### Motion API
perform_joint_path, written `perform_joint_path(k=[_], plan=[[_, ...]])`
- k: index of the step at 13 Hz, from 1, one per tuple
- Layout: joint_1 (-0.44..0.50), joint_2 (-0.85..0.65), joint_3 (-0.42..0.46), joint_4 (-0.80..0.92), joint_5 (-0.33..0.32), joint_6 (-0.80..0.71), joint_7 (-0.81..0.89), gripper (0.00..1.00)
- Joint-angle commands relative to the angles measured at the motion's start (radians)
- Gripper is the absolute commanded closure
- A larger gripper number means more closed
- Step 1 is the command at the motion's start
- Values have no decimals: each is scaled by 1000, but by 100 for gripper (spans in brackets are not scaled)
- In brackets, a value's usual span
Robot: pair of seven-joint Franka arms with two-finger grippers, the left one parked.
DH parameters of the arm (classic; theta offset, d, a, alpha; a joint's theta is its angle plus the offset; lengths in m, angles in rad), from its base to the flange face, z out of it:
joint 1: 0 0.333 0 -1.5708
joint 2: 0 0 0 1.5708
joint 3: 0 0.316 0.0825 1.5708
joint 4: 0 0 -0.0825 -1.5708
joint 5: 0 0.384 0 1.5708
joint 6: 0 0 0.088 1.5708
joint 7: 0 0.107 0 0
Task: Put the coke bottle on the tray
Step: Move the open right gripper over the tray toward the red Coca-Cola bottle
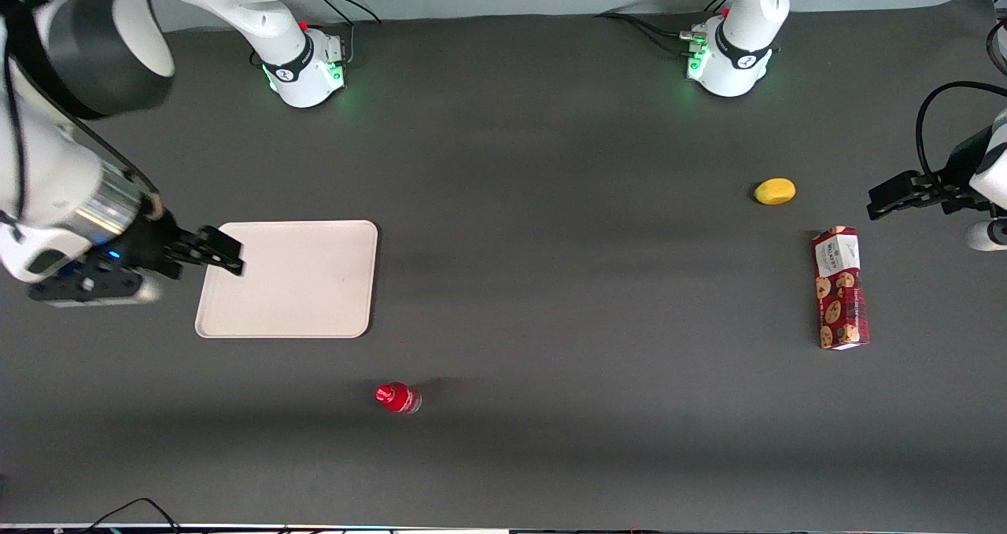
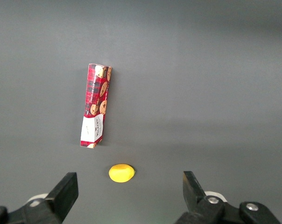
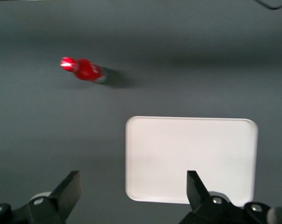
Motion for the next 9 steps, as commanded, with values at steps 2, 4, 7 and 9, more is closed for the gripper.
perform_joint_path(k=[2, 4, 7, 9], plan=[[71, 250, 39, 300, -25, -8, 116, 0], [109, 315, 41, 322, -51, 68, 188, 0], [149, 414, 38, 325, -117, 196, 193, 0], [160, 477, 28, 339, -119, 268, 190, 0]])
